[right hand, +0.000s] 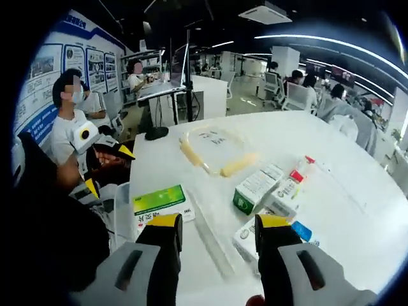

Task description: Arrange the small medicine boxes into an aligned row inside the storage area until every box is upright, visible, and separated from the surrounding clutter.

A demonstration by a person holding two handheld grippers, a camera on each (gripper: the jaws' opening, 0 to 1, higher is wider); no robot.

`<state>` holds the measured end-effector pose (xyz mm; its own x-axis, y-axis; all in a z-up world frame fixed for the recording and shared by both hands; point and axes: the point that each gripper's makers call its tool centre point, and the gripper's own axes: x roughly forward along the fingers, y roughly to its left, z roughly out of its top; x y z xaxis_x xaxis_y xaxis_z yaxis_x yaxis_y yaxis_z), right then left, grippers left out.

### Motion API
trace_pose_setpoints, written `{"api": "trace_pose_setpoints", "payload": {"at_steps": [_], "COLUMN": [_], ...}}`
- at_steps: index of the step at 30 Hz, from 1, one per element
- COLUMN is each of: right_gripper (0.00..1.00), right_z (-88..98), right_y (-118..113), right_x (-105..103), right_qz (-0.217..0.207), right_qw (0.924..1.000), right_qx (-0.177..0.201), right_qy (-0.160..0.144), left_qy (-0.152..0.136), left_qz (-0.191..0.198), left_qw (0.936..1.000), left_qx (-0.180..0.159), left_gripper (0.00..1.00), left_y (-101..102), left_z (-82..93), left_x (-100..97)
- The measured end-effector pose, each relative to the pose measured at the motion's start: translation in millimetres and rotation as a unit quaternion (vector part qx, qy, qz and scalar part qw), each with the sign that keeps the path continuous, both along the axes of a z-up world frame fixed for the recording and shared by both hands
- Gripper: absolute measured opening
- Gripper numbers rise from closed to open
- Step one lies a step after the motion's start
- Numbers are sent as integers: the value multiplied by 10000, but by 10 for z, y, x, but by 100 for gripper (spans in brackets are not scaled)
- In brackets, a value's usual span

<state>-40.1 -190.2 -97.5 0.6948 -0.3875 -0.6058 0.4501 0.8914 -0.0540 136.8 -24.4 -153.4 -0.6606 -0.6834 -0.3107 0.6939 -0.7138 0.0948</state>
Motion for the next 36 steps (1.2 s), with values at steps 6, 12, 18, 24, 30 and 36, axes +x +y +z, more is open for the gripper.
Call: {"api": "trace_pose_setpoints", "payload": {"at_steps": [6, 12, 18, 24, 30, 36], "right_gripper": [43, 43, 44, 44, 45, 46], "right_z": [-79, -261, -374, -503, -568, -667], "right_y": [-222, -320, -455, -591, -486, -502], "right_x": [-145, -293, -424, -597, -673, -736], "right_qz": [-484, -861, -1076, -1500, -1845, -2060], "right_qw": [9988, 9953, 9919, 9844, 9757, 9686], "right_qx": [19, 170, 284, 615, 915, 1111], "right_qy": [90, 414, 609, 689, 750, 841], "left_qy": [2, -4, -14, 8, 50, 55], "left_qz": [0, 12, -2, 21, 40, 57], "left_qw": [10000, 10000, 10000, 10000, 10000, 10000], "left_qx": [1, 9, 26, 42, 25, 39], "left_gripper": [77, 77, 77, 77, 77, 77], "left_y": [-1, 1, -3, -7, -14, -12], "left_z": [1, -7, -19, -30, -20, -36], "left_x": [-5, 6, 1, 14, 20, 36]}}
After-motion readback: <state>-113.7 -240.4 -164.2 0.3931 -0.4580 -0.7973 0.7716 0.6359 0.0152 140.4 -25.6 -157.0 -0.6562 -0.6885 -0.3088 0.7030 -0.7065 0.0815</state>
